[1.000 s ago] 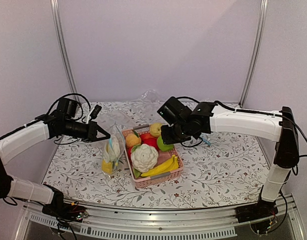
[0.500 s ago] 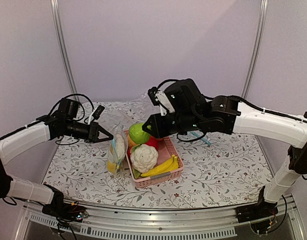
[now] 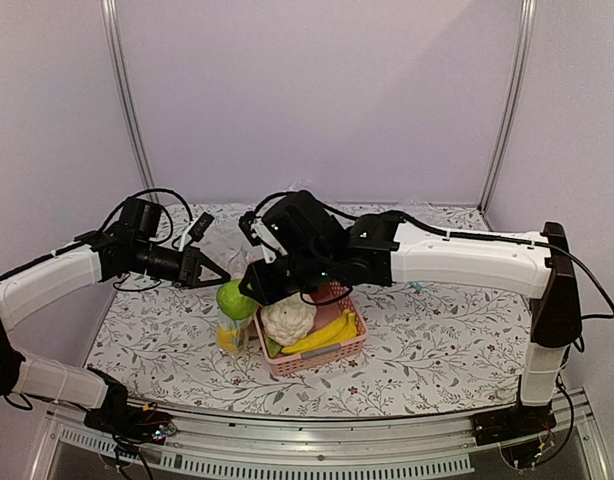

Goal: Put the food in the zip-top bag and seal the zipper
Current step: Place the fake fruit in the zipper food storage bag.

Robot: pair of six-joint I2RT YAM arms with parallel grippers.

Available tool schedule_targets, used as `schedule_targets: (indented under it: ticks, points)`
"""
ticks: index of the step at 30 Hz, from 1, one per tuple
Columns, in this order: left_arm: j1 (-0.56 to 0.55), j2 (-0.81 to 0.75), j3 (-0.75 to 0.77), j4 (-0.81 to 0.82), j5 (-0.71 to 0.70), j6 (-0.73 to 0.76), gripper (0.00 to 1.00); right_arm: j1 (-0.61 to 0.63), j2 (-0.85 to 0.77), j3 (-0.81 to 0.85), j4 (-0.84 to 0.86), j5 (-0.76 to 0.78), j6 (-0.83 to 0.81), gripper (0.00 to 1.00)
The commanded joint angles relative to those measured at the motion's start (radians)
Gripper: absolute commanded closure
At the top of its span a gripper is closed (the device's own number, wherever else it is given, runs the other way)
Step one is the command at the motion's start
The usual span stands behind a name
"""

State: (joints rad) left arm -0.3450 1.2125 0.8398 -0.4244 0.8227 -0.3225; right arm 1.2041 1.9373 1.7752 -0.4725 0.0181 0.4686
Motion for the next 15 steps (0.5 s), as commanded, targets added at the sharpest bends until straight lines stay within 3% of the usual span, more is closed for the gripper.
schedule_targets:
  ticks: [1,8,15]
  points:
    - [-0.011,-0.002,-0.004,0.015,0.010,0.012,1.00,0.000,0.011,-0.002,-0.065,0.085,0.004,0.84]
    - [-0.012,0.003,-0.004,0.016,0.015,0.012,1.00,-0.003,0.012,-0.003,-0.099,0.180,0.001,0.83]
    - [-0.012,0.009,-0.004,0.017,0.027,0.012,1.00,-0.014,0.027,0.002,-0.090,0.182,0.017,0.82]
